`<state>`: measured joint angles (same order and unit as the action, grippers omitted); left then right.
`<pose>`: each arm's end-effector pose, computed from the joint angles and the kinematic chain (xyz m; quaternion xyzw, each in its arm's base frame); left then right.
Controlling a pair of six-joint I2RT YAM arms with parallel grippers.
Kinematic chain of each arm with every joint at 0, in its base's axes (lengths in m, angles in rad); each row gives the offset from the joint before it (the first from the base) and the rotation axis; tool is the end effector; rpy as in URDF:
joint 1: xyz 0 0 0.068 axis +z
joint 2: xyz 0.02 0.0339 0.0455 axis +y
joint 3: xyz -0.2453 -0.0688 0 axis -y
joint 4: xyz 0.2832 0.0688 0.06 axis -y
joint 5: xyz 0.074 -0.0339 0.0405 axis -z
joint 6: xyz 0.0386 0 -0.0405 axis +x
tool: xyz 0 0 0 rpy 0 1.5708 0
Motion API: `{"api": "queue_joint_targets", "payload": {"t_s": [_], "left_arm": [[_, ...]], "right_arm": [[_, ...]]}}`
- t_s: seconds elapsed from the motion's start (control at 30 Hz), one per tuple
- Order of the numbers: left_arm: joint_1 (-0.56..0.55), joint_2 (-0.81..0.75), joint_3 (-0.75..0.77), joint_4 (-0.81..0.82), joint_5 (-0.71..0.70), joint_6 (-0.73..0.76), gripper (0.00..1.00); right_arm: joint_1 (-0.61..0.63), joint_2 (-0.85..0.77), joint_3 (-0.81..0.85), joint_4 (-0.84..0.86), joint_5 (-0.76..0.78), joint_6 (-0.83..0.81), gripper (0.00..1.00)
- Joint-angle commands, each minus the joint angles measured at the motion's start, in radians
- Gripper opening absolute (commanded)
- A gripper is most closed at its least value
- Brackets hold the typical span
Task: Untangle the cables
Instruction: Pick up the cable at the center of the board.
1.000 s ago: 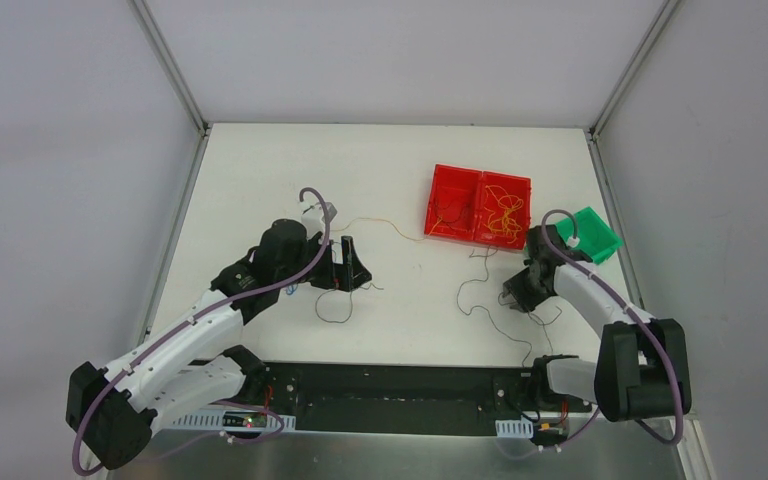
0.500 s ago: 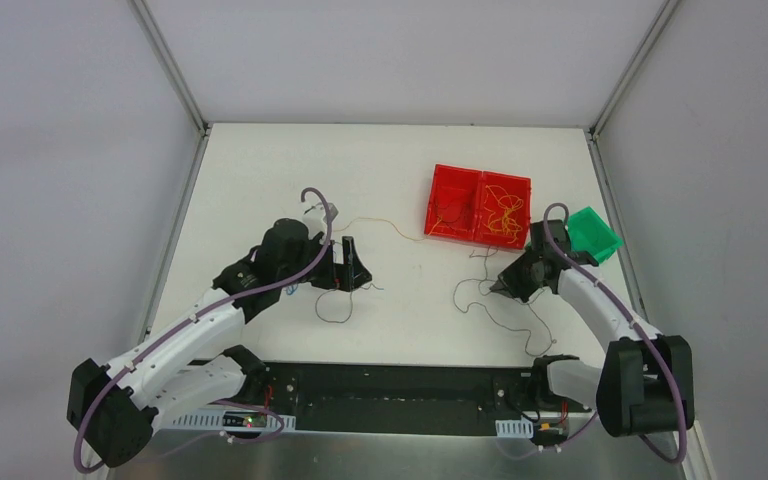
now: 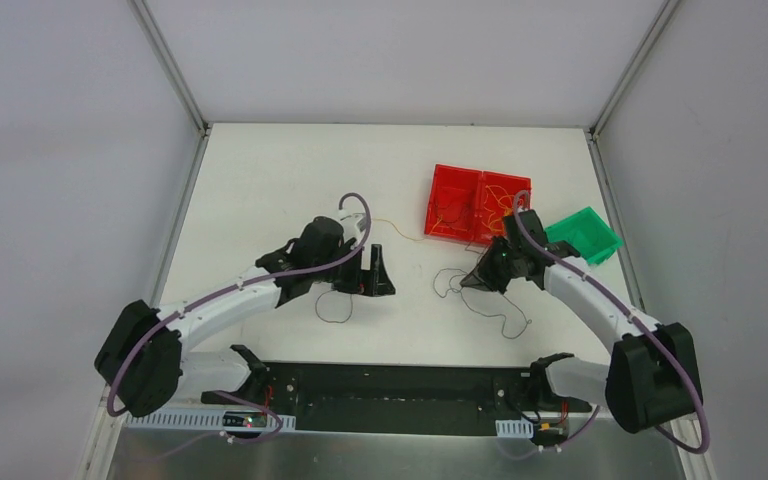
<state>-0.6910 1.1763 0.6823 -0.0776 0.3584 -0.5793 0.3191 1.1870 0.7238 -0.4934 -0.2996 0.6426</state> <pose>0.2196 -0.1992 0.1989 0.1335 0.8576 -0.4056 0.2866 0.2549 0.0962 0.1775 0.1073 0.9375 0.2644 0.1992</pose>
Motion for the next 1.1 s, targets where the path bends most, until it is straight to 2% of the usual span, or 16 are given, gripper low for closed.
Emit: {"api": "queue_joint_targets", "payload": {"t_s": [0.0,0.23,0.37,0.63,0.7,0.77,0.83,1.0,1.07], "left_arm": [[-0.028,0.073,0.043,0.156,0.051,-0.066,0.87],[-0.030,0.236,0.105,0.203,-0.011,-0.068,0.86],[-0.029,0.267,0.120,0.220,-0.068,-0.070,0.86],[0.008,0.375,0.145,0.246,-0.029,-0.100,0.84],[0.017,0.396,0.145,0.258,-0.014,-0.110,0.84],[0.021,0.402,0.146,0.256,-0.008,-0.108,0.83],[0.021,0.389,0.143,0.253,-0.013,-0.104,0.83],[0.021,0.367,0.156,0.208,-0.031,-0.074,0.83],[0.021,0.358,0.158,0.193,-0.036,-0.065,0.83]], "right_arm": [[0.043,0.074,0.044,0.077,0.050,0.009,0.01],[0.160,0.247,0.164,0.113,0.155,-0.009,0.01],[0.215,0.321,0.213,0.110,0.205,-0.056,0.04],[0.321,0.471,0.285,0.092,0.363,-0.122,0.06],[0.340,0.495,0.300,0.079,0.399,-0.131,0.13],[0.356,0.502,0.301,0.072,0.438,-0.138,0.28],[0.367,0.496,0.300,0.072,0.454,-0.146,0.38],[0.381,0.462,0.318,0.039,0.446,-0.158,0.41],[0.388,0.440,0.329,0.017,0.453,-0.161,0.45]]}}
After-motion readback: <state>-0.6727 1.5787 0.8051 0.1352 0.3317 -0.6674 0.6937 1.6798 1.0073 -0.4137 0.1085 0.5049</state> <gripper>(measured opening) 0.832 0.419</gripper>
